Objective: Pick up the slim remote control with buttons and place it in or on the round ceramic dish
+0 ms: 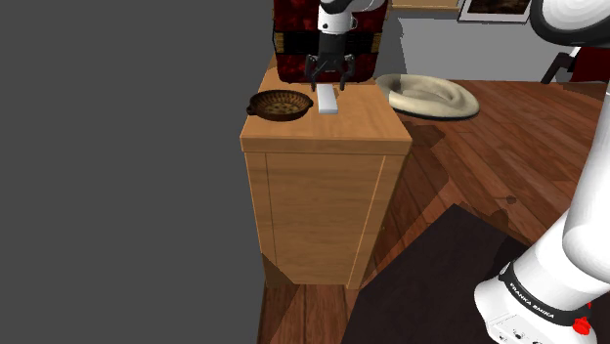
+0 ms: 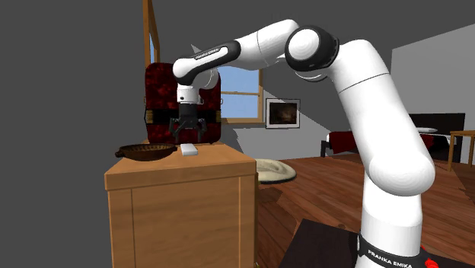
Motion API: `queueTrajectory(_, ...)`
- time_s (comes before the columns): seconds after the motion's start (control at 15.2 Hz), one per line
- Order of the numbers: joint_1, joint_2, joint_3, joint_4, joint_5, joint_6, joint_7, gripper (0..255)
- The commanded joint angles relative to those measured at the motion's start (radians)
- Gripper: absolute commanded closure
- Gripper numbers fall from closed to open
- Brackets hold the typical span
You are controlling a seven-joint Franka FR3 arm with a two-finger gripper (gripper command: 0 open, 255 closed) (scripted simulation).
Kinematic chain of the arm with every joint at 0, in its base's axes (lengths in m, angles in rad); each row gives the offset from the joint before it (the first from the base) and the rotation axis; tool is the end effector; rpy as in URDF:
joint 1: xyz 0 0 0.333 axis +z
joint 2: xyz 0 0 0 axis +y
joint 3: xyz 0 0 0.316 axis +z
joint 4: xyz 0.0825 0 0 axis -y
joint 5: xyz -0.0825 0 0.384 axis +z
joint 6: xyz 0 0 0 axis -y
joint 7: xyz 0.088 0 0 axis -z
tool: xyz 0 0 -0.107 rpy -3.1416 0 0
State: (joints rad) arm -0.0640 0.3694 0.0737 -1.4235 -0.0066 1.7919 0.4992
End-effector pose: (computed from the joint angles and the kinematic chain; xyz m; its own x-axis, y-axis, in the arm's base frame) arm 0.6715 -0.0015 0.4872 0.8809 -0.4732 -0.0097 -0.4733 -0.8807 -0.0177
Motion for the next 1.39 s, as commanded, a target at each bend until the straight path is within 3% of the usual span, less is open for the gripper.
queueTrajectory(0.0, 0.001, 0.005, 0.0, -0.018, 0.0, 0.025, 0.001, 0)
queueTrajectory(0.66, 0.001, 0.008, 0.0, -0.049, -0.001, 0.058, 0.002, 0)
queueTrajectory(0.73, 0.001, 0.008, 0.0, -0.049, -0.001, 0.058, 0.002, 255)
queueTrajectory(1.32, 0.001, 0.008, 0.0, -0.049, -0.001, 0.058, 0.002, 255)
